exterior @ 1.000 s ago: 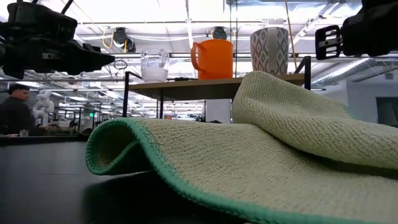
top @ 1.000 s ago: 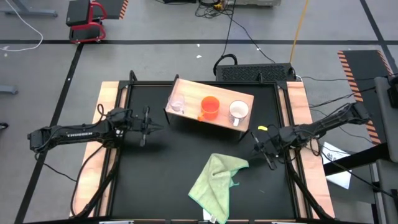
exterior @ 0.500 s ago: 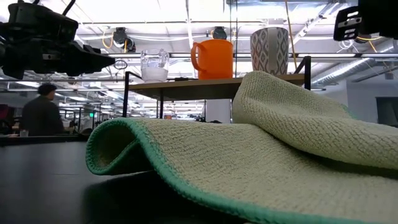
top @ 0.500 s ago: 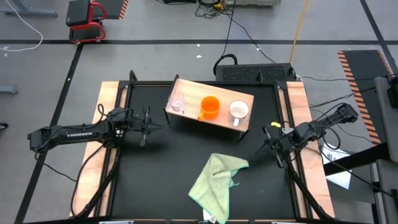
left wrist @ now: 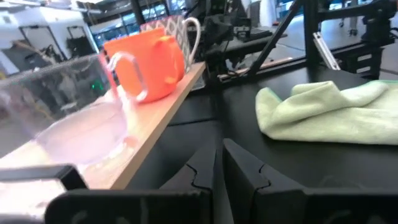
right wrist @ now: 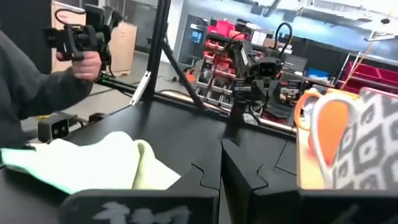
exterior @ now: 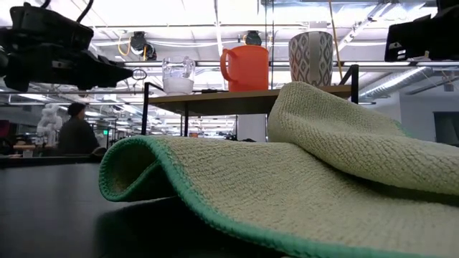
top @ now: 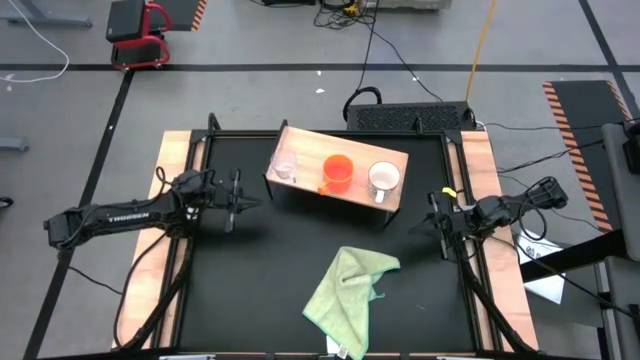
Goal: Stack small to large cups/mugs on shelf
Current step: Return to Home Position
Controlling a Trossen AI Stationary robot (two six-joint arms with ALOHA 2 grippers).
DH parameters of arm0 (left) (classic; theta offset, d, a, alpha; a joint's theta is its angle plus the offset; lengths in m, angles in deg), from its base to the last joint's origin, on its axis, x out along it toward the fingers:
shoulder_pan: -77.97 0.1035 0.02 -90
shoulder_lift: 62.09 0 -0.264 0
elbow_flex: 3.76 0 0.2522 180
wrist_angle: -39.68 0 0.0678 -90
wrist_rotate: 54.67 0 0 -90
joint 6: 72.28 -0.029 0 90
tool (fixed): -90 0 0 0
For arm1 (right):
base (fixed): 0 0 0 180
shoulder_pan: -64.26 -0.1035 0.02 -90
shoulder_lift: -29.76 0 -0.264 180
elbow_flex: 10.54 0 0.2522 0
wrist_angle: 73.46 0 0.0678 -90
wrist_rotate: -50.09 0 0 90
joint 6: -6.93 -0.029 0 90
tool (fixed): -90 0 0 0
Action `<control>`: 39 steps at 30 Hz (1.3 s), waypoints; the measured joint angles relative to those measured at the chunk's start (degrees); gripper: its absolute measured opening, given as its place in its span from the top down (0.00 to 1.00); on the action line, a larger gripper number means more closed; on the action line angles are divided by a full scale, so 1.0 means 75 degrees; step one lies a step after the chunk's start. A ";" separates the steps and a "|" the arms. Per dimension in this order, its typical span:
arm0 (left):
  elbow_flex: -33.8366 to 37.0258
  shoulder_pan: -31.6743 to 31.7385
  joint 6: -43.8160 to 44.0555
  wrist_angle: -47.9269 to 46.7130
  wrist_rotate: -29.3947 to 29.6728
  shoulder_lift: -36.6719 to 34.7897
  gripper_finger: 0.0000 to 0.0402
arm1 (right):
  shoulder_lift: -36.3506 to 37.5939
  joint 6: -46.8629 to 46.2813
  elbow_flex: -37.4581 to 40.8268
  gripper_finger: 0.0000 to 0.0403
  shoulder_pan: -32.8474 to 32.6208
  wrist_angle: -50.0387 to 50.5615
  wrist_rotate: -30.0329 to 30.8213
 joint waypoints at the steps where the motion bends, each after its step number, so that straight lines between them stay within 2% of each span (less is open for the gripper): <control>1: 0.0000 0.0075 0.0008 -0.0083 -0.0033 0.0000 0.92 | -0.0007 0.0022 -0.0002 1.00 0.0037 0.0039 0.0000; 4: 0.0000 0.0324 0.0058 -0.0378 -0.0145 0.0002 0.92 | -0.0011 -0.0067 0.0009 1.00 0.0099 0.0122 -0.0294; 7: 0.0000 0.0560 0.0077 -0.0507 -0.0541 0.0000 0.92 | -0.0011 -0.0152 0.0007 1.00 0.0096 0.0314 -0.1077; 10: 0.0000 0.0800 0.0084 -0.0547 -0.0891 0.0000 0.92 | -0.0007 -0.0239 0.0007 1.00 0.0095 0.0517 -0.1380; 16: 0.0000 0.1425 0.0082 -0.0501 -0.1377 0.0000 0.92 | -0.0010 -0.0225 0.0007 1.00 0.0136 0.0408 -0.1392; 21: 0.0000 0.1891 0.0044 -0.0472 -0.1733 0.0000 0.92 | -0.0013 -0.0311 0.0007 1.00 0.0510 0.0388 -0.1395; 30: -0.0168 0.2858 0.0145 -0.0475 -0.1538 0.0000 0.92 | -0.0013 -0.0636 0.0007 1.00 0.1448 0.0063 -0.1411; 36: -0.0336 0.3600 0.0313 -0.0536 -0.2324 0.0000 0.92 | -0.0015 -0.0752 0.0004 1.00 0.1616 0.0042 -0.1628; 39: -0.0376 0.3882 0.0413 -0.0536 -0.2402 0.0000 0.92 | -0.0015 -0.0768 0.0004 1.00 0.1616 0.0049 -0.1628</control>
